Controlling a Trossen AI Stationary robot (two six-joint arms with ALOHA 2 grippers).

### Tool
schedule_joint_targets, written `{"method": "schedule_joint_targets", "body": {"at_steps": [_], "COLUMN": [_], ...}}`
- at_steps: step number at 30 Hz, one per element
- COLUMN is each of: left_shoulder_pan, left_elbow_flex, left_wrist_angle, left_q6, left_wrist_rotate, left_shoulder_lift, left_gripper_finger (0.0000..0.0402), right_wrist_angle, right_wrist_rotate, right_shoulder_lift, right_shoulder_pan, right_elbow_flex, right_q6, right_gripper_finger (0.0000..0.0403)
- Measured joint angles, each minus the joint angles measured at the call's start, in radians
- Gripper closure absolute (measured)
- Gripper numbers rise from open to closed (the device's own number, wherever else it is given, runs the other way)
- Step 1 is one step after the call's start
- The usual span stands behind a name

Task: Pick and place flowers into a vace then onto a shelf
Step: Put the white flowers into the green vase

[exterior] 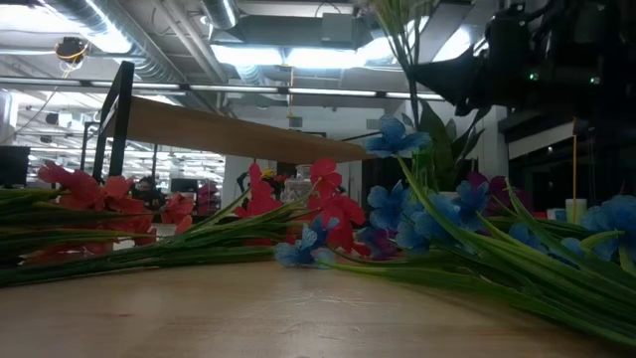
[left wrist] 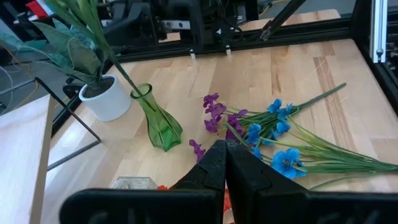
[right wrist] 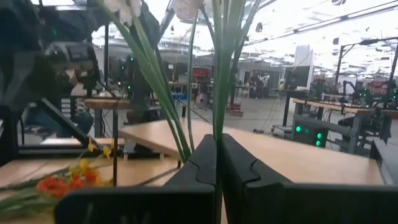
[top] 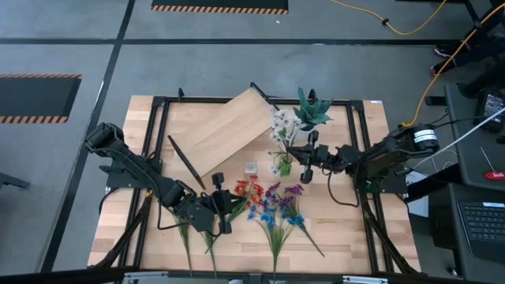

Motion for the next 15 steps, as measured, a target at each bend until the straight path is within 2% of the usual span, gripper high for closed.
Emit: {"method": "schedule_joint_targets", "body": {"at_steps": [15], "left_shoulder_pan": [0.0], "left_elbow_flex": [0.0], "left_wrist_angle": [0.004], "left_q6": [-0.001], "left_wrist_rotate": [0.007], "left_shoulder_lift": [0.0], "left_gripper_finger": [0.0398], "right_wrist_angle": [0.007], "right_wrist_rotate": [0.011], "right_shoulder_lift": [0.042], "right_shoulder_pan": [-0.018], "right_elbow_flex": [-0.031], "right_q6": [0.001], "right_gripper_finger": [0.0403]}}
